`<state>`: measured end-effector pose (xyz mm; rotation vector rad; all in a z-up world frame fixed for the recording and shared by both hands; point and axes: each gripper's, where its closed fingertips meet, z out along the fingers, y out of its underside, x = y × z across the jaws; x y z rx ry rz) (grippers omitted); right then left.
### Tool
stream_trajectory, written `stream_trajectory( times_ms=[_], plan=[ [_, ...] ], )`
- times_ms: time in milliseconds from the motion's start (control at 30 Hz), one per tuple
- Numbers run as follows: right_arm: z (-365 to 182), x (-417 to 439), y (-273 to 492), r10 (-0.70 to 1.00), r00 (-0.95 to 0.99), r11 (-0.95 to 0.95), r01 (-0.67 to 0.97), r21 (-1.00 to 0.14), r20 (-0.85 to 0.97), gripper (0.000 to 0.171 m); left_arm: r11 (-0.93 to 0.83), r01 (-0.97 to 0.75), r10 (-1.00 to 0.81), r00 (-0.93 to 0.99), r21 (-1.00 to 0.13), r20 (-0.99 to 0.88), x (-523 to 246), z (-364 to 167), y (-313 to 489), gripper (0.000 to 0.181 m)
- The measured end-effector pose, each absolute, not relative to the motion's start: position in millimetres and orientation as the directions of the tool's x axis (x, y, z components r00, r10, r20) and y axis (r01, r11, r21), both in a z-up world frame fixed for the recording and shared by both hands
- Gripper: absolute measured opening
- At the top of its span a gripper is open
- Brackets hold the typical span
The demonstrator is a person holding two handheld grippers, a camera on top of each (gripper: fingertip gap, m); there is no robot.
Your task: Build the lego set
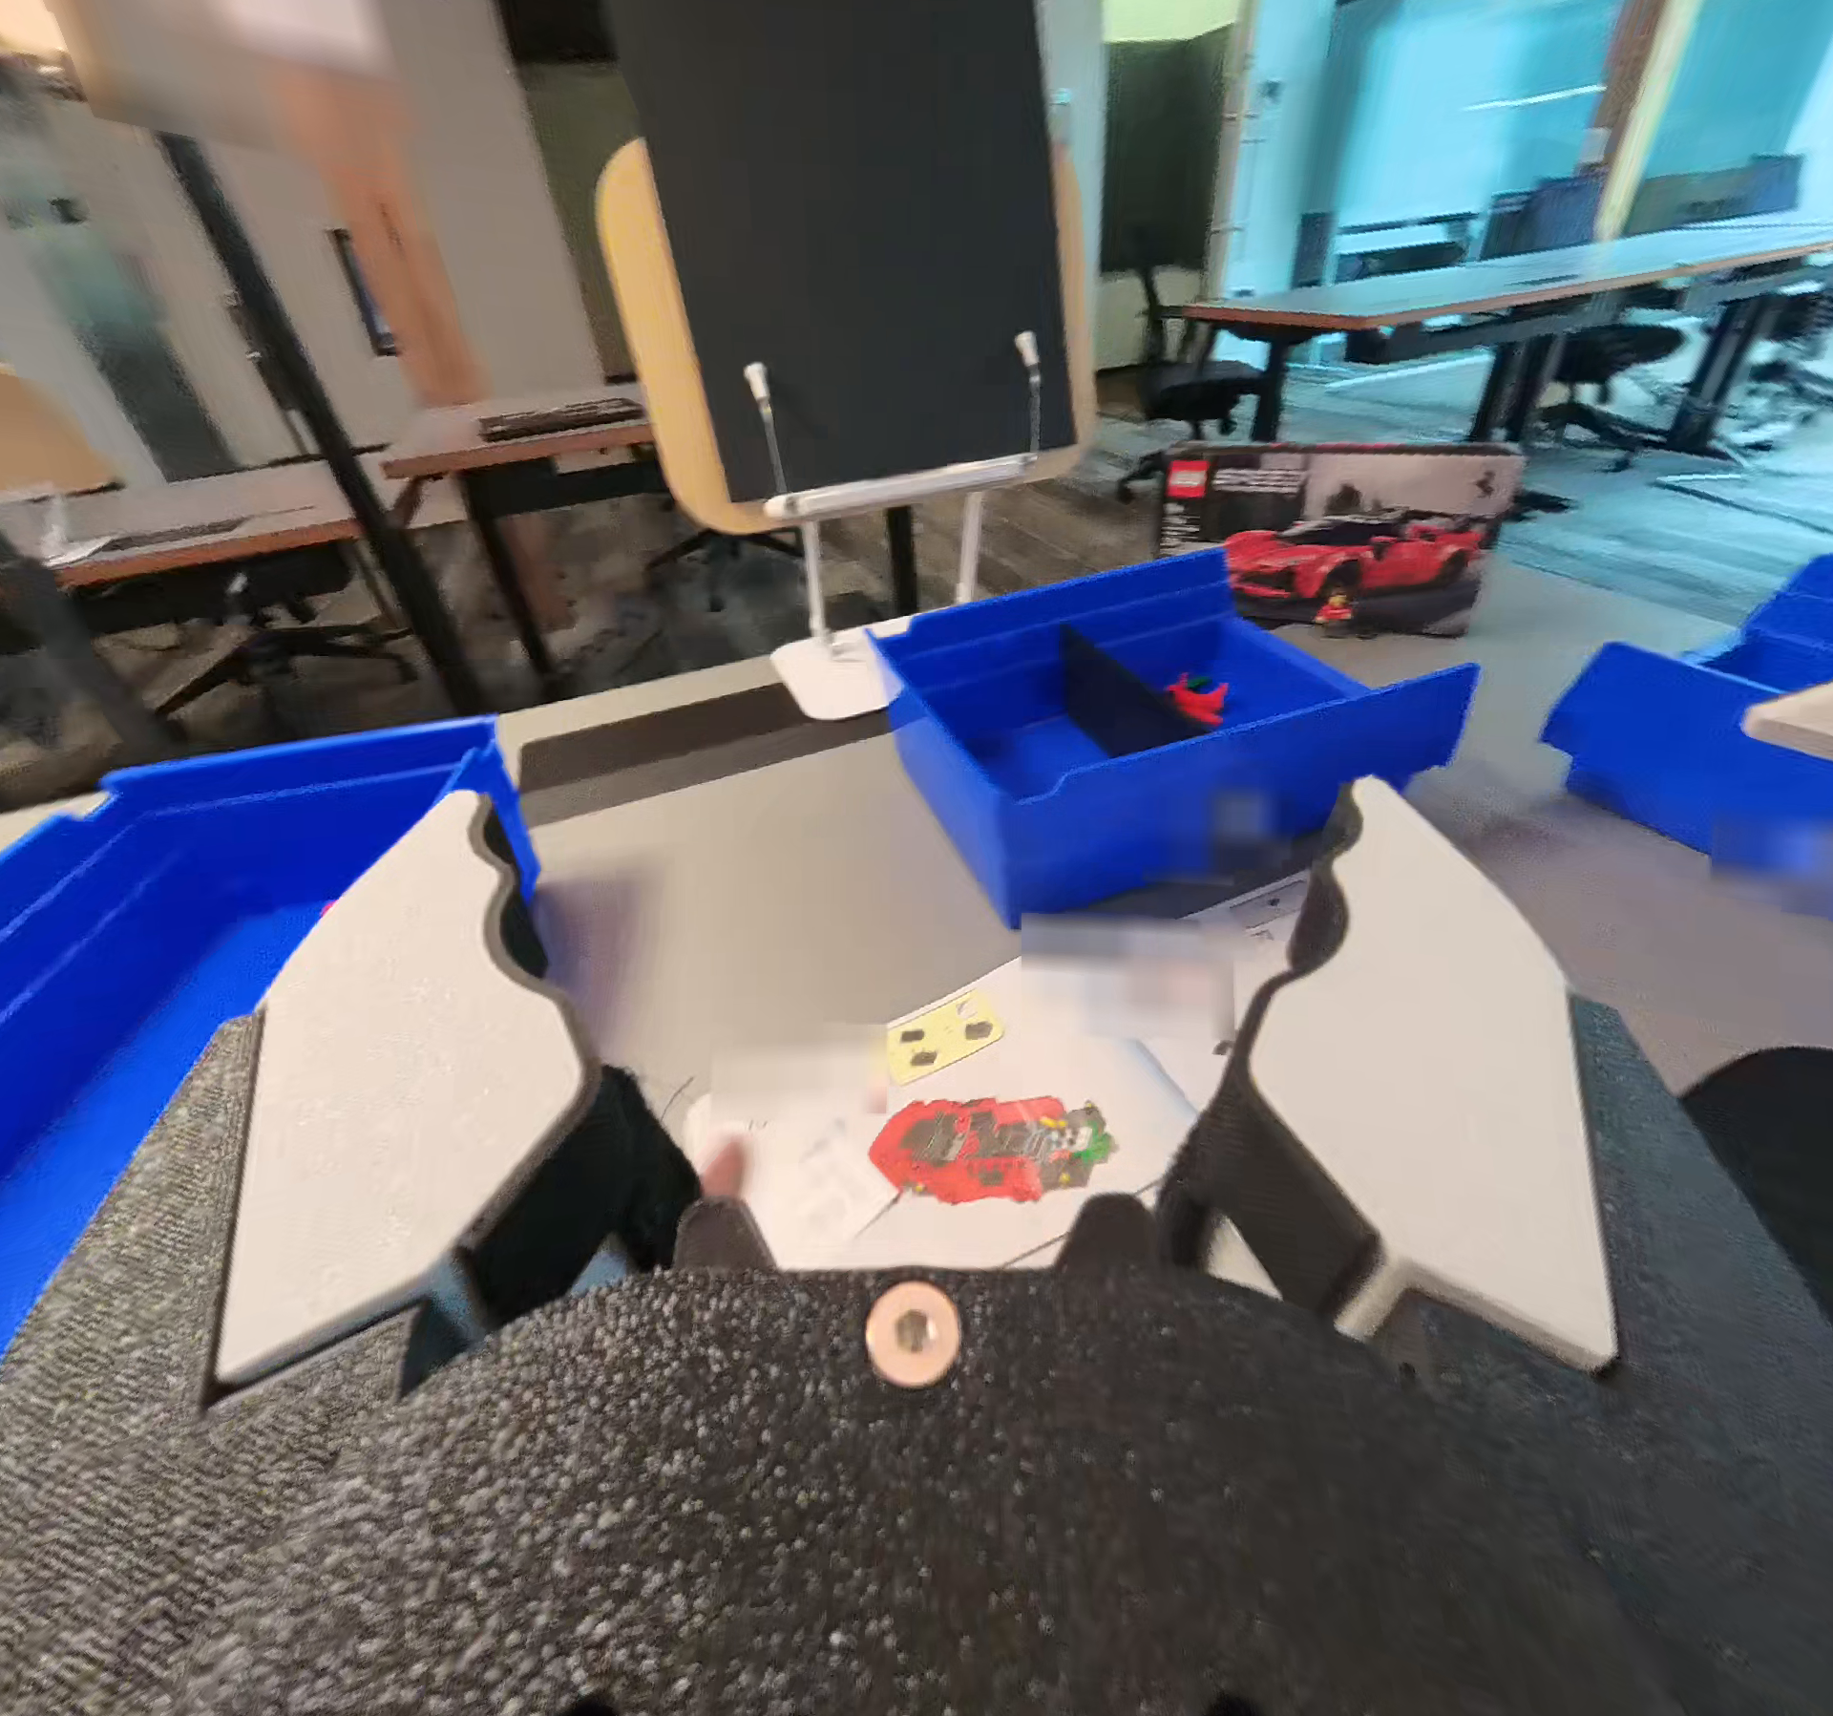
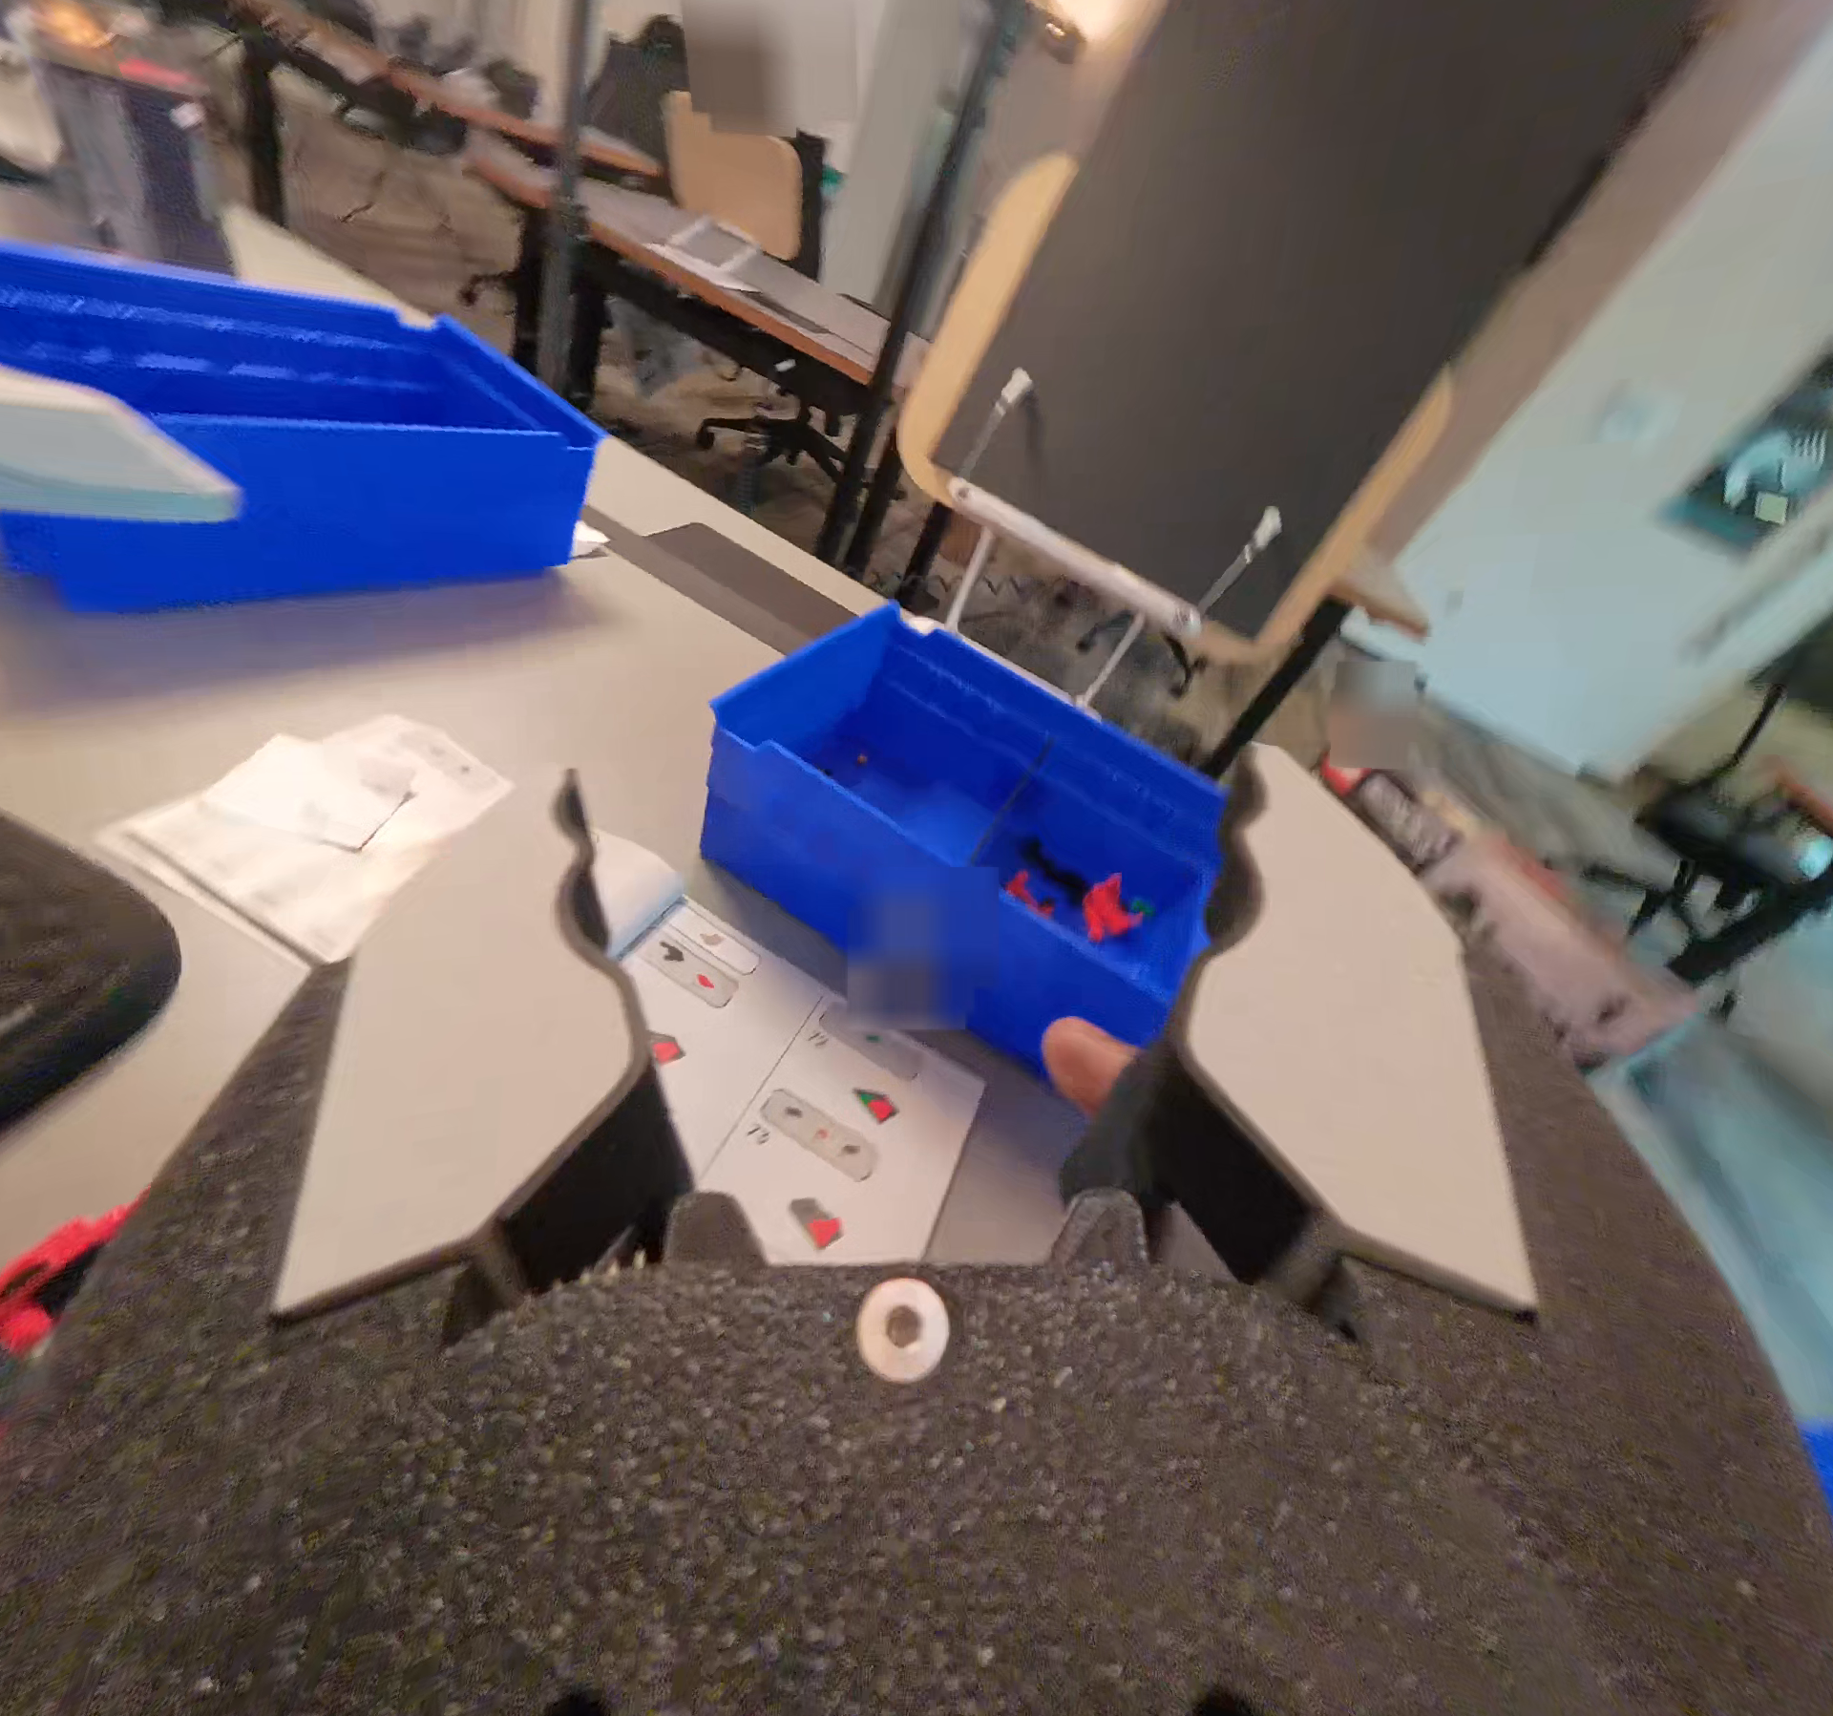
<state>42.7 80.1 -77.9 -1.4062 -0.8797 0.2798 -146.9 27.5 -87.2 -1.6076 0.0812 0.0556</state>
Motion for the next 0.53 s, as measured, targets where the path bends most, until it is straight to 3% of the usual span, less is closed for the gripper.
stream_trajectory(
  times_ms=[167,367,533],
  plan=[
    [-130,64,96,0.631,0.775,-0.039,0.080,-0.996,0.037,0.146,-0.091,-0.070,0.063,0.995,-0.993,-0.076,-155,-124,8,0.146],
    [-174,77,93,0.532,0.846,-0.139,0.129,-0.982,0.036,0.146,-0.266,-0.110,0.025,0.992,-0.958,-0.122,-131,-172,2,0.147],
    [-179,89,63,0.504,0.863,-0.188,0.132,-0.973,0.019,0.146,-0.216,-0.111,0.073,0.989,-0.970,-0.129,-121,-169,-25,0.146]
  ],
)
